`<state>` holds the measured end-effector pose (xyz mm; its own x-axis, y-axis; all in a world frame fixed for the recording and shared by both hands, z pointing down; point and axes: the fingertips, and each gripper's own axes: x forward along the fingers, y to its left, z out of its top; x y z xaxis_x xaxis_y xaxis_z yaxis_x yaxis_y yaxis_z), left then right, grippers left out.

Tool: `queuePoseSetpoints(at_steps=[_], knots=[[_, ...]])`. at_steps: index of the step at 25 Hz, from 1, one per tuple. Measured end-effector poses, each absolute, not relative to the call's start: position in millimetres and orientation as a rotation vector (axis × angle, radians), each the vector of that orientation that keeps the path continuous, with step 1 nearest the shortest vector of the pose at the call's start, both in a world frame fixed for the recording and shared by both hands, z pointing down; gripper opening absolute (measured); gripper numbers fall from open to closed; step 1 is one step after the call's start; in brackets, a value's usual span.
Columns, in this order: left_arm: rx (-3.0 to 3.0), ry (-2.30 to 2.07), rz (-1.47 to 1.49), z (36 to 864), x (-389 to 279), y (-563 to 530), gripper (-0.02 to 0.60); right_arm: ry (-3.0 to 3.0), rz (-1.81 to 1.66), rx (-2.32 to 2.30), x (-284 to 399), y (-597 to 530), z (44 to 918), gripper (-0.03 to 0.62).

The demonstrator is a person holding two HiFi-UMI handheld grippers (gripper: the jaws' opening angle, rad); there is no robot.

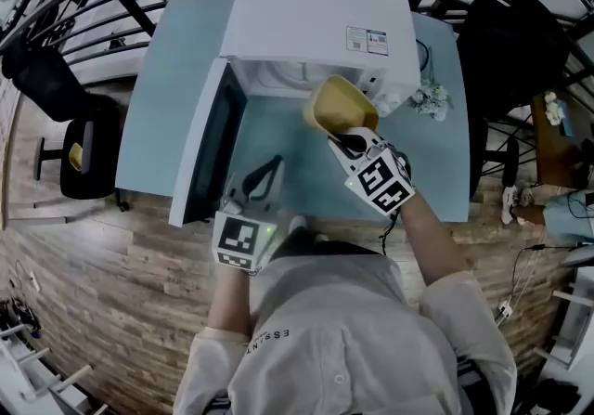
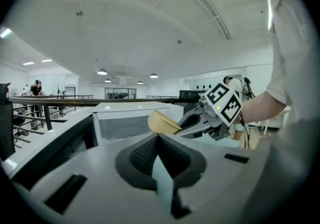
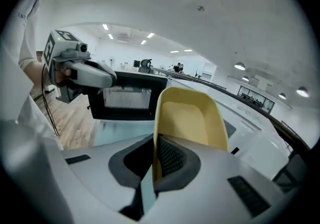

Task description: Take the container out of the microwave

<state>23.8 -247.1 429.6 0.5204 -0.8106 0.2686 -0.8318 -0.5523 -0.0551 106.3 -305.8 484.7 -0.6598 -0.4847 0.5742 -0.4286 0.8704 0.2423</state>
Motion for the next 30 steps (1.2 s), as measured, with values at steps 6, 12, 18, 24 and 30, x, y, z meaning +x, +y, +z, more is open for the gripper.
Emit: queuePoseSetpoints(at_steps=[6, 12, 18, 24, 30], knots=[[2.704, -1.496, 0.400, 405.6, 30.1, -235.9, -0.006, -2.532, -0.065, 0.836, 128.2, -277.6, 436.6, 0.018], [2.752, -1.540, 0.384, 378.7, 37.8, -226.6, -0.006, -2.659, -0.075, 1.056, 158.3, -261.1, 389.4, 0.020], [2.717, -1.594, 0.347, 364.3, 36.1, -222.5, -0.006, -2.753, -0.081, 1.196, 181.5, -242.6, 360.8, 0.018], [2.749, -1.624, 0.315, 349.3, 49.0, -218.5, -0.006, -2.798, -0.198, 1.305, 206.3, -227.7, 339.7, 0.017], [2.757, -1.634, 0.322, 352.4, 65.5, -212.7, -0.006, -2.797, -0.208, 1.293, 219.7, -220.5, 346.5, 0.017]])
